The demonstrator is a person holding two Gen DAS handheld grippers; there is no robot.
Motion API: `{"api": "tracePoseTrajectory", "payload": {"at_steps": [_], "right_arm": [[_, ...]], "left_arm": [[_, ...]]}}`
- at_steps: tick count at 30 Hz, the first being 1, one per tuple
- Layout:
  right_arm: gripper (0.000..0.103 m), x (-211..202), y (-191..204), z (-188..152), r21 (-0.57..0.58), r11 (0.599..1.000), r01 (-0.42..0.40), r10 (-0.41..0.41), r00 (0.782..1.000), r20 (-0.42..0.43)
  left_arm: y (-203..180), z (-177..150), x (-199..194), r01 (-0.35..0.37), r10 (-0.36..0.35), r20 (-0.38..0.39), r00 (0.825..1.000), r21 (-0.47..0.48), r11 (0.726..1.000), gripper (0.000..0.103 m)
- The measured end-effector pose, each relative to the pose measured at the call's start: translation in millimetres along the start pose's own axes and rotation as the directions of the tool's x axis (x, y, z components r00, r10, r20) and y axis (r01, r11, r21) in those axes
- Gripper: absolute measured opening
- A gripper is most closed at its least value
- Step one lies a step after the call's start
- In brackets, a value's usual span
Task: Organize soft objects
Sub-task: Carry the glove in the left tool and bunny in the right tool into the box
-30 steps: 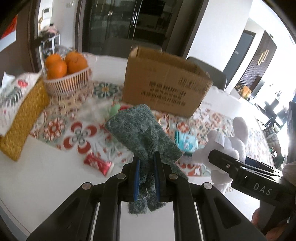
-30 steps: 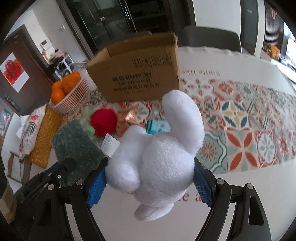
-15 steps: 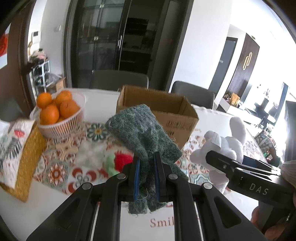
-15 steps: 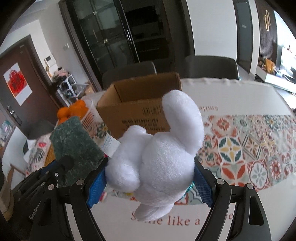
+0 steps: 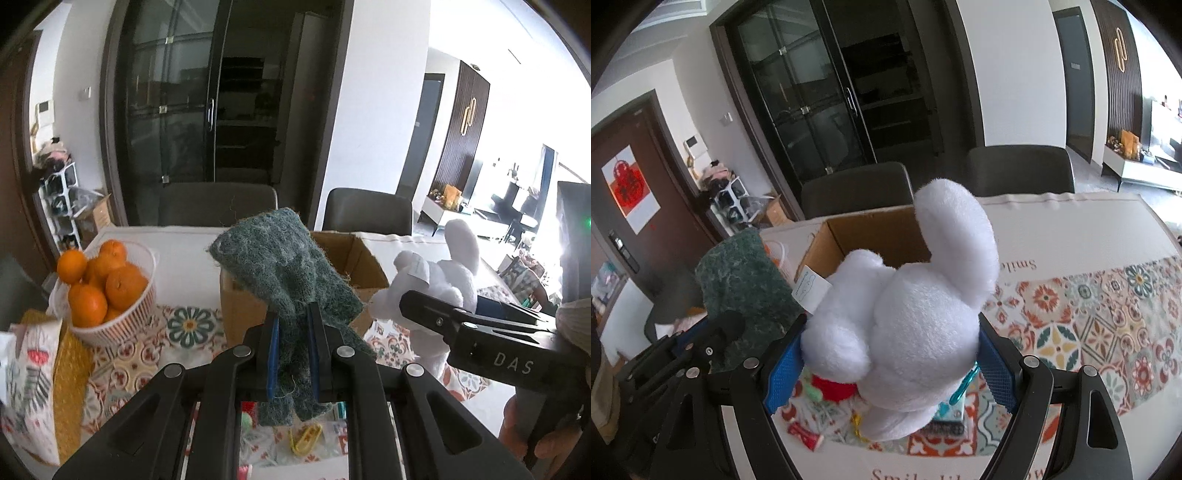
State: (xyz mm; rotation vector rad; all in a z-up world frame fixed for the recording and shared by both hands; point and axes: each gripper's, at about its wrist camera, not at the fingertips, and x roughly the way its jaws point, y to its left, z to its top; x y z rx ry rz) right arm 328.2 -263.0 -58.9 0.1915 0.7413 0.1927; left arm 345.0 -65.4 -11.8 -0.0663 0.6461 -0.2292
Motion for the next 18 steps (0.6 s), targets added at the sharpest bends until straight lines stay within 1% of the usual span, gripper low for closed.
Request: {"api": "tracePoseTrajectory", "payload": {"at_steps": [5,10,16,18], "right_arm": [[0.084,9.9,6.7,23.5,-0.027,0.999,0.023,-0.023,1.0,0.017],[0.084,21.3,12.8,49.1,-0.062,0.998,0.033,-0.031,0.999,0.023],[0.084,46.9,20.0,77.8,-0.126,0.991,0.043,-0.046,0.999,-0.02],[0.084,57.6,20.7,85.4,-0.144,0.989,0.035,-0.042,0.998,-0.042]], "left_arm": [[5.8,19.9,13.3,-0.006,0.006,0.009,1.0,0.039,0.999,0.015],[13.1,38.7,30.0,0.008,-0.008,0.002,1.0,0.058,0.998,0.015],[18.6,53.3,57.3,0.024,-0.021,-0.039,0.999,0.069,0.997,0.015],[20.5,58.0,67.3,0.034,-0.03,-0.056,0.998,0.074,0.997,0.015]]}}
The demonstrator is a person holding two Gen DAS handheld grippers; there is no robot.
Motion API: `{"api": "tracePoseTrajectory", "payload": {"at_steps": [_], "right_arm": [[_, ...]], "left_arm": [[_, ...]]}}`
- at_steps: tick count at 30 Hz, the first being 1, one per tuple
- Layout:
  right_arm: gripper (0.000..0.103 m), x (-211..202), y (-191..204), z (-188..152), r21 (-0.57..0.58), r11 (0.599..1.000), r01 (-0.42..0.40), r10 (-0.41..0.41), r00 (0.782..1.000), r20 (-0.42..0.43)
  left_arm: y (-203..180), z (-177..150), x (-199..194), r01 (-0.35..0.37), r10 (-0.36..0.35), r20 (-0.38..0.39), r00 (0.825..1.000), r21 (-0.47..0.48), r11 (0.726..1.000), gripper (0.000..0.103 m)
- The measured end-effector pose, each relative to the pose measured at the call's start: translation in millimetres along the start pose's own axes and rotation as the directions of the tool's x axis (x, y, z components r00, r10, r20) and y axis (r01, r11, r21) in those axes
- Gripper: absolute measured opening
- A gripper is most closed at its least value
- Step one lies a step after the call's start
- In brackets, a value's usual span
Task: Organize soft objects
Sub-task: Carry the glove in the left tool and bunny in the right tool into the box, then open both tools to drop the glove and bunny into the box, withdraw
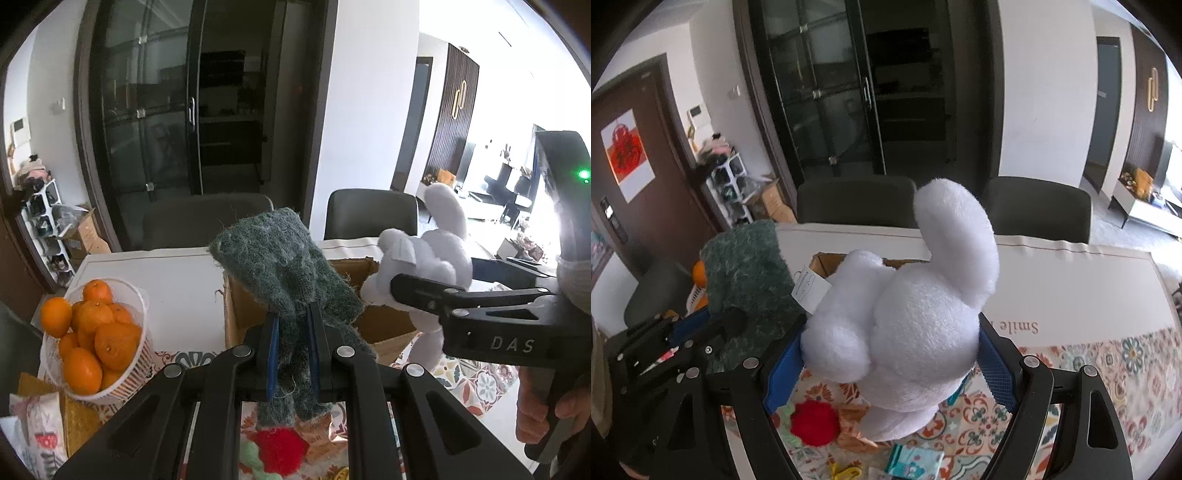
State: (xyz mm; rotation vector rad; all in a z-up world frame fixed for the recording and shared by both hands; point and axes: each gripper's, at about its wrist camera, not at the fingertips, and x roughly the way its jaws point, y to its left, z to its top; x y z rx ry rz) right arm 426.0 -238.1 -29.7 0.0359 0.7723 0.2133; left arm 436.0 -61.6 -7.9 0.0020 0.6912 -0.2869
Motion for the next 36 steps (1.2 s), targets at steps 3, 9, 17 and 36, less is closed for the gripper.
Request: {"api": "tracePoseTrajectory", "payload": {"at_steps": [3,9,17,36], "right_arm": [[0.084,17.8,-1.6,8.6,-0.015,1.0,-0.014,0.013,0.999,-0.038],[0.084,54.6,-10.4,22.7,-0.012,0.999,-0.046,0.045,0.992,-0.114],[0.084,110.0,-20.5,28.6,0.004,0.996,-0.084,0.082,0.971,-0.224],[0.087,180.1,-27.8,7.3,-0.039,0.995,-0.087,0.061,0.898,-0.437]], "left_arm": [[-1.3,5.3,13.5,-0.004,0.005,-0.021,1.0,0.025,1.0,0.015],[-1.8,13.7,47.4,-0.002,0.007,-0.081,0.997,0.056,0.998,0.015],[-7.9,10.8,89.0,0.01,0.012,-0.193,0.981,0.112,0.994,0.015],[-7.8,-7.2,133.2,0.046,0.002,-0.374,0.928,0.121,0.992,0.048]]}}
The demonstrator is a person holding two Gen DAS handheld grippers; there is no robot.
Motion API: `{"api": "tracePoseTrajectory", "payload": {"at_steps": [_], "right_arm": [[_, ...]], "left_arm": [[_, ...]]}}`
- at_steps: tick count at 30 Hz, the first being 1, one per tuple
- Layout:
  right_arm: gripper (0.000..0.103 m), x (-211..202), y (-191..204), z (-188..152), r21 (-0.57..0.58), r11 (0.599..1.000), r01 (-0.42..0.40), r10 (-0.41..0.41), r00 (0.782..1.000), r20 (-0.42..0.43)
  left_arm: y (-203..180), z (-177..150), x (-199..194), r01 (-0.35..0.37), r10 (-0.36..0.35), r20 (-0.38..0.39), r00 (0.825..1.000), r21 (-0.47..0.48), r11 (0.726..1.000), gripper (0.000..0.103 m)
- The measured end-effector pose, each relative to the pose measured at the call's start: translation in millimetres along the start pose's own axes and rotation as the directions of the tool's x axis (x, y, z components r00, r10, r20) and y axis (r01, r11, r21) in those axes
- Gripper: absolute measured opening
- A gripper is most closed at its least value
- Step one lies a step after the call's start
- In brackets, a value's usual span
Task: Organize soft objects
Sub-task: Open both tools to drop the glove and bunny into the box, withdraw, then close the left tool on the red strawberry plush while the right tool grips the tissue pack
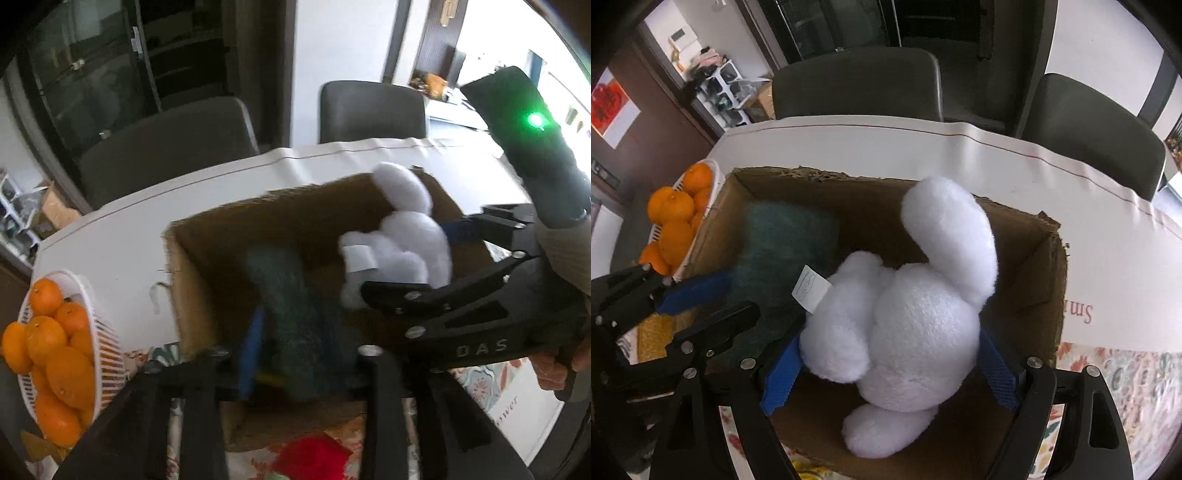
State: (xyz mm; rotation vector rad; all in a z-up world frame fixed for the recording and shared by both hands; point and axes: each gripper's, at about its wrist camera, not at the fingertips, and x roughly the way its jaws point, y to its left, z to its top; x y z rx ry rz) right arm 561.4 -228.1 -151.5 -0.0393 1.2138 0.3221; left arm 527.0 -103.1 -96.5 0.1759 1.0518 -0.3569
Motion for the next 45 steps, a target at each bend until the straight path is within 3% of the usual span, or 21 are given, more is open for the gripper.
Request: {"api": "tracePoseTrajectory", "payload": {"at_steps": [1,7,15,21,28,34,45], "right_arm": [[0.088,-0.2,-0.2,0.5,0.001,1.0,0.006,-0.006,1.0,-0.004],[0.091,-7.8,-2.5,1.1,0.032,0.999,0.01,-0.01,1.0,0.013],[0.092,-47.6,6.9,-8.8,0.069,0.996,0.05,-0.057,0.993,0.107],[0.092,-91.3,18.9,-28.2,0.111,0.979,0.171,-0.191,0.96,0.207],[0.092,-128.2,37.3,-63.2,0.112,0.968,0.226,-0.249,0.931,0.269],[0.092,-135.4,53.8,-94.4,0.089,0.971,0.22,-0.235,0.938,0.254],[0.092,-97.2,44.9,-137.5,0.151,0.972,0.18,-0.196,0.975,0.104]], "left_arm": [[1.3,0.4,-2.8,-0.016,0.016,0.011,1.0,-0.007,1.0,0.056],[10.4,3.3,-19.3,-0.051,0.053,0.049,0.997,-0.026,0.998,0.064],[17.7,-7.1,-54.6,-0.078,0.087,0.095,0.992,-0.088,0.993,0.066],[13.5,-23.1,-80.5,-0.108,0.121,0.1,0.988,-0.127,0.986,0.067],[4.6,-54.5,-103.4,-0.099,0.111,0.097,0.989,-0.122,0.988,0.073],[-2.1,-80.8,-108.8,-0.116,0.124,0.062,0.99,-0.118,0.986,0.076],[-11.5,-120.6,-71.0,-0.099,0.092,-0.092,0.991,-0.075,0.992,0.076]]}}
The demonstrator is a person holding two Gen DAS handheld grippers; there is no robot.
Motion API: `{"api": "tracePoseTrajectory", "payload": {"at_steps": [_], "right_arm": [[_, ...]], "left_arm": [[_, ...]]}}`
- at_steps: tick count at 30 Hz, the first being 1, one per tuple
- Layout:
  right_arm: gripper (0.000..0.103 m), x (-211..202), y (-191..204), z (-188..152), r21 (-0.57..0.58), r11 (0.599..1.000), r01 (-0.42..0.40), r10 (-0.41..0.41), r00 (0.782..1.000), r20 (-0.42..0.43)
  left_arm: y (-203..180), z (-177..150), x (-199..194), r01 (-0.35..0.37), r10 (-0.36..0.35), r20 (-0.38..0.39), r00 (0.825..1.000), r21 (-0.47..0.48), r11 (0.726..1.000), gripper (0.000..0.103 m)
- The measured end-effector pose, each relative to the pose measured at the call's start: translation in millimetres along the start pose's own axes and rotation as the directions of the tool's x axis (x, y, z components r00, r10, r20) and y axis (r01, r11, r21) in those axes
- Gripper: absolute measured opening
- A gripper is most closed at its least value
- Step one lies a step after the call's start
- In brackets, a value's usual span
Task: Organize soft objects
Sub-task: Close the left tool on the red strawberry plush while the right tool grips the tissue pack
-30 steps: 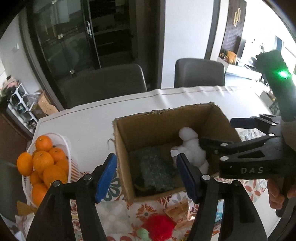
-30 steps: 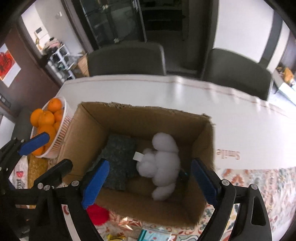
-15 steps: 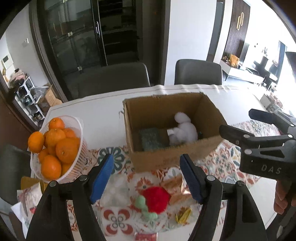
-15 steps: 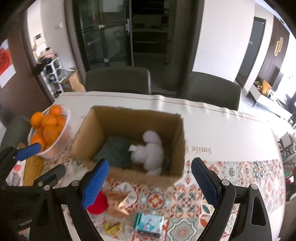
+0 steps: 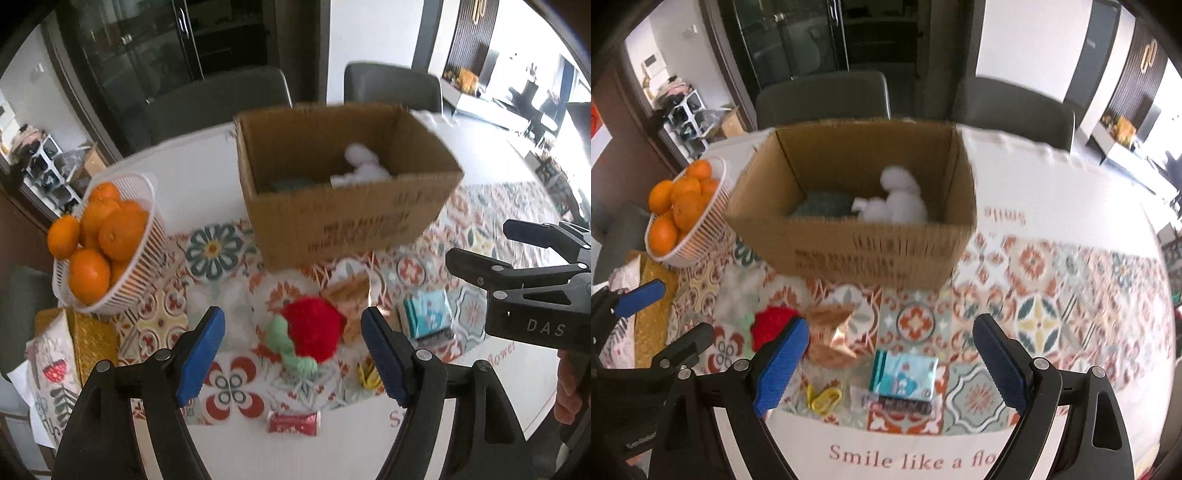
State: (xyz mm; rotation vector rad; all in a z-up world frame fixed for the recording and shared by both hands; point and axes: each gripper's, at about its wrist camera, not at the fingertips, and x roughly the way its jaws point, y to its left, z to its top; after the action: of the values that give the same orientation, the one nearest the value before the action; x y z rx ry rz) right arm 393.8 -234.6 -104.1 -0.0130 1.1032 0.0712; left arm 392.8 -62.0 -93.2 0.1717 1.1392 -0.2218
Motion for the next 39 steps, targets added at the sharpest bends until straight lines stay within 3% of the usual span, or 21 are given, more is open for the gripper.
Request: {"api": "tracePoseTrajectory", "payload": {"at_steps": [7,16,22,39], "right_arm": [[0.092,33.0,-2.0,-21.5,0.049,0.999,-0.001,0.007,0.993,-0.117],[0.092,74.0,-10.8,-34.1,0.078,0.996,0.032,-0.012,0.969,-0.247],[0.092,99.7,-15.9,-41.2,0.113,0.993,0.032,0.006,0.946,-0.324],[0.092,142.3,-12.1,-49.4,0.123,0.99,0.068,-0.011,0.909,-0.416]], "left_arm": [[4.8,-10.6,34.9,0.036,-0.038,-0.108,0.993,-0.022,0.999,0.076],[4.0,-12.4,77.8,0.048,-0.049,-0.221,0.974,-0.012,0.999,0.076],[5.3,-10.0,100.5,0.04,-0.046,-0.254,0.966,-0.029,0.999,0.076],[11.3,-8.5,152.7,0.053,-0.079,-0.316,0.945,-0.092,0.994,0.075]]}}
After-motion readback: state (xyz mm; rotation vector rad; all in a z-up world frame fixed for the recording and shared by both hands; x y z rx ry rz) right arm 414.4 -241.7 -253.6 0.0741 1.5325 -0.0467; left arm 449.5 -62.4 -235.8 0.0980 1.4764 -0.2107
